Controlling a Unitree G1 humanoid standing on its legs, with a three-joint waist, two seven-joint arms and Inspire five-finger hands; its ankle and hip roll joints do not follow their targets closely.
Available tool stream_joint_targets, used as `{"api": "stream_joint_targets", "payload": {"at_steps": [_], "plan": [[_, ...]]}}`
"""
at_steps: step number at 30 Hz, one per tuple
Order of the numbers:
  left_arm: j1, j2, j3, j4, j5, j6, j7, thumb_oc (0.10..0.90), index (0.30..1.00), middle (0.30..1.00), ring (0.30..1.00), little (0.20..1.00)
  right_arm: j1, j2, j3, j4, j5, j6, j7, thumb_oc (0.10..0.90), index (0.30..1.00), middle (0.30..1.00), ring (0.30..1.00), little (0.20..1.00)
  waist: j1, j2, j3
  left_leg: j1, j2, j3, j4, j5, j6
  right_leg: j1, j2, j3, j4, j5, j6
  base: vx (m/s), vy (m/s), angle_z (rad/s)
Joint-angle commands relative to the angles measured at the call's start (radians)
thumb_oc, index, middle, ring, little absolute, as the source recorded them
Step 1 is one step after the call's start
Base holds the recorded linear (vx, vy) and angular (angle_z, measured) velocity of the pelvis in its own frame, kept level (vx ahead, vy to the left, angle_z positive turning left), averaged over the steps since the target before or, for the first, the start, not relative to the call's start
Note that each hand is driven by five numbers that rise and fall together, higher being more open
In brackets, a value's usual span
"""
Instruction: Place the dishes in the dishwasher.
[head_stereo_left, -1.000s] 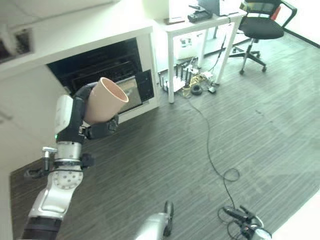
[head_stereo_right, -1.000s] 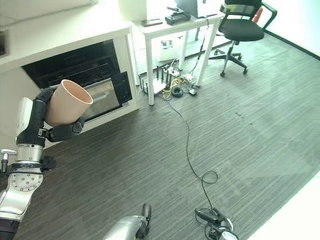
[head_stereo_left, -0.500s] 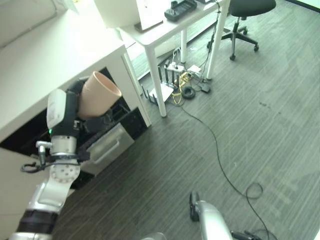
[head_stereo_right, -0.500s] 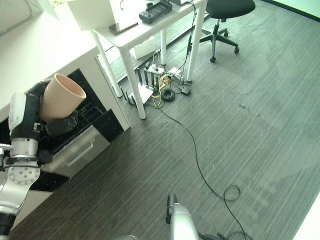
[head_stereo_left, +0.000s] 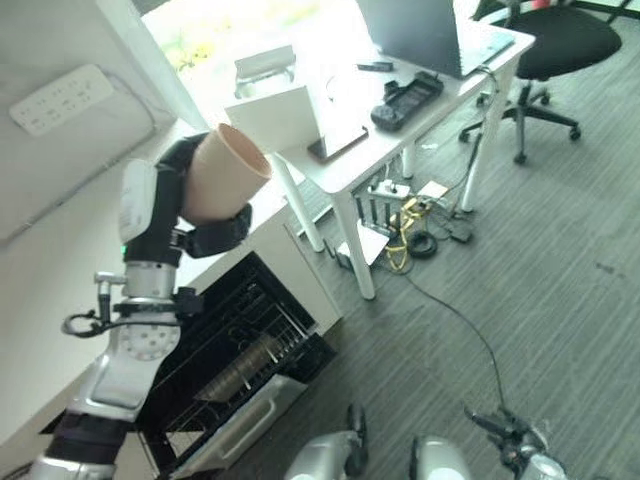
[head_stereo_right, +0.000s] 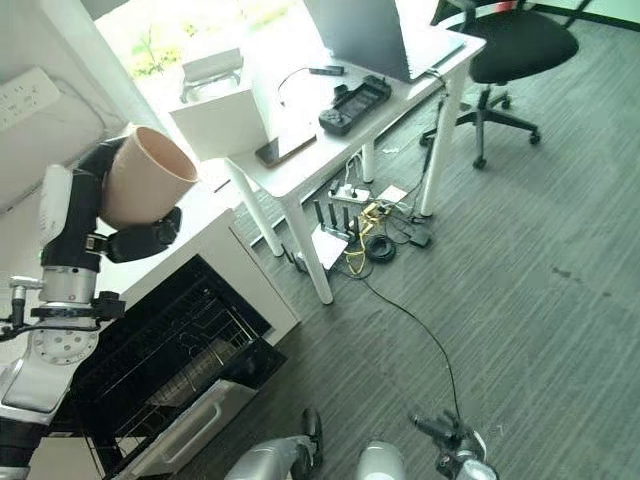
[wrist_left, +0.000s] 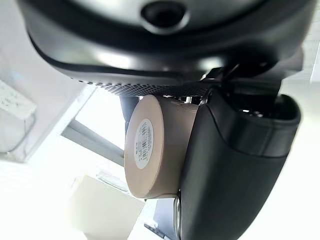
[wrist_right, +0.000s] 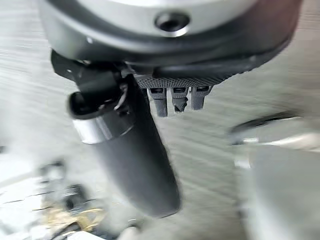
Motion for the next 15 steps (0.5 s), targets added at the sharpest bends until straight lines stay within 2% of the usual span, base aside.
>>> {"api": "stream_joint_targets", "payload": {"at_steps": [1,6,15], "plan": [[-0.052,0.081,0.18,-0.076,-0.012,-0.024,0.085,0.4,0.3,0.3,0.3,0.3,0.025,-0.056,-0.035,-0.018,-0.014,-0.053,-0.016,0.8,0.9,0.9,0.9,0.9,0.024,-0.011,-0.018,0.022,0.105,0.047,0.182,-0.353,-0.119,0.003,-0.066,-0.01,-0.133,-0.001,0.061,-0.03,0.028,0.14],[-0.035,0.113,0.214,-0.078,-0.042,-0.023,0.079,0.4,0.3,0.3,0.3,0.3,0.027,-0.054,-0.031,-0.003,-0.015,-0.063,-0.011,0.8,0.9,0.9,0.9,0.9,0.042,-0.016,-0.034,0.022,0.104,0.045,0.182,-0.359,-0.115,0.007,-0.076,-0.02,-0.133,-0.009,0.067,-0.02,0.012,0.1],[-0.011,0.139,0.255,-0.077,-0.083,-0.025,0.063,0.4,0.3,0.3,0.3,0.3,0.007,-0.037,0.007,-0.022,-0.05,-0.032,-0.028,0.8,0.9,0.9,0.9,0.9,0.075,-0.03,-0.051,0.044,0.114,0.077,0.182,-0.379,-0.112,0.032,-0.091,-0.057,-0.133,-0.023,0.079,-0.01,0.004,0.13]]}}
